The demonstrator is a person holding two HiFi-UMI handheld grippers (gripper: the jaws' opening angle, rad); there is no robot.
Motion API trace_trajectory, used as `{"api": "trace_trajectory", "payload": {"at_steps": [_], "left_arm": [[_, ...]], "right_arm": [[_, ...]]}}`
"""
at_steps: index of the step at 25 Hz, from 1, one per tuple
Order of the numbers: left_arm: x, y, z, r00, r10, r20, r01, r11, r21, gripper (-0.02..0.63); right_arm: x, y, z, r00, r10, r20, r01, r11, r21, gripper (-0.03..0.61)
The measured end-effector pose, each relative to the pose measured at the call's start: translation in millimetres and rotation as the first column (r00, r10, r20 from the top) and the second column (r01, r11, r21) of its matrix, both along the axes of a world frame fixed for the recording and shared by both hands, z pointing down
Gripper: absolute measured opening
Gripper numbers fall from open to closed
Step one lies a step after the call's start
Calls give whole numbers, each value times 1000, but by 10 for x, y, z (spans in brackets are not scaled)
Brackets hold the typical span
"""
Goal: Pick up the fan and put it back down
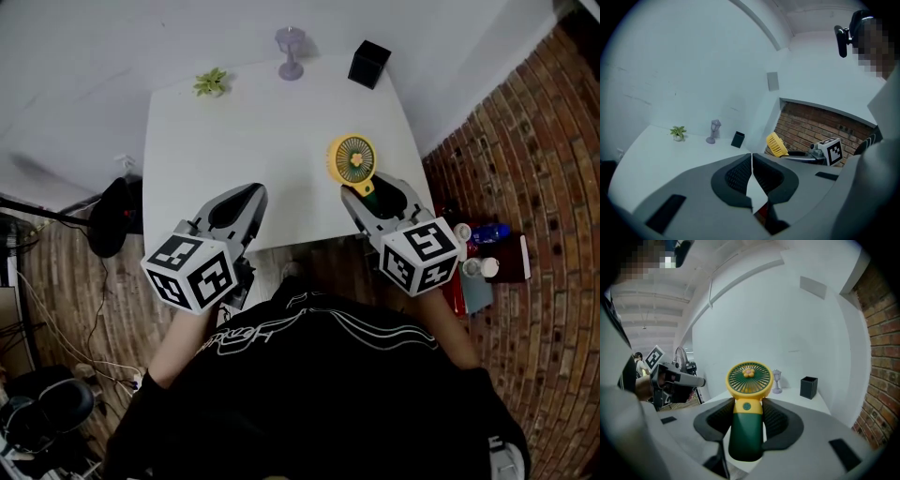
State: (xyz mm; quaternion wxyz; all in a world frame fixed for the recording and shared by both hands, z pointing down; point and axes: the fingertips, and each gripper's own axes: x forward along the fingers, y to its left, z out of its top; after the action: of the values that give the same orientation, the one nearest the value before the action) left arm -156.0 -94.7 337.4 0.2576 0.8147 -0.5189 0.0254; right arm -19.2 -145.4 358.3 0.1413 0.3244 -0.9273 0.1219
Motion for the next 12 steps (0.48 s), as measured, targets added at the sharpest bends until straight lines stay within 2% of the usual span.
{"api": "trace_trajectory", "payload": {"at_steps": [12], "left_arm": [[302,297,70,1000,7,8,-7,1000,-18,35]], "right_arm": [[222,299,-102,1000,-16,27,15,1000,20,184]]}}
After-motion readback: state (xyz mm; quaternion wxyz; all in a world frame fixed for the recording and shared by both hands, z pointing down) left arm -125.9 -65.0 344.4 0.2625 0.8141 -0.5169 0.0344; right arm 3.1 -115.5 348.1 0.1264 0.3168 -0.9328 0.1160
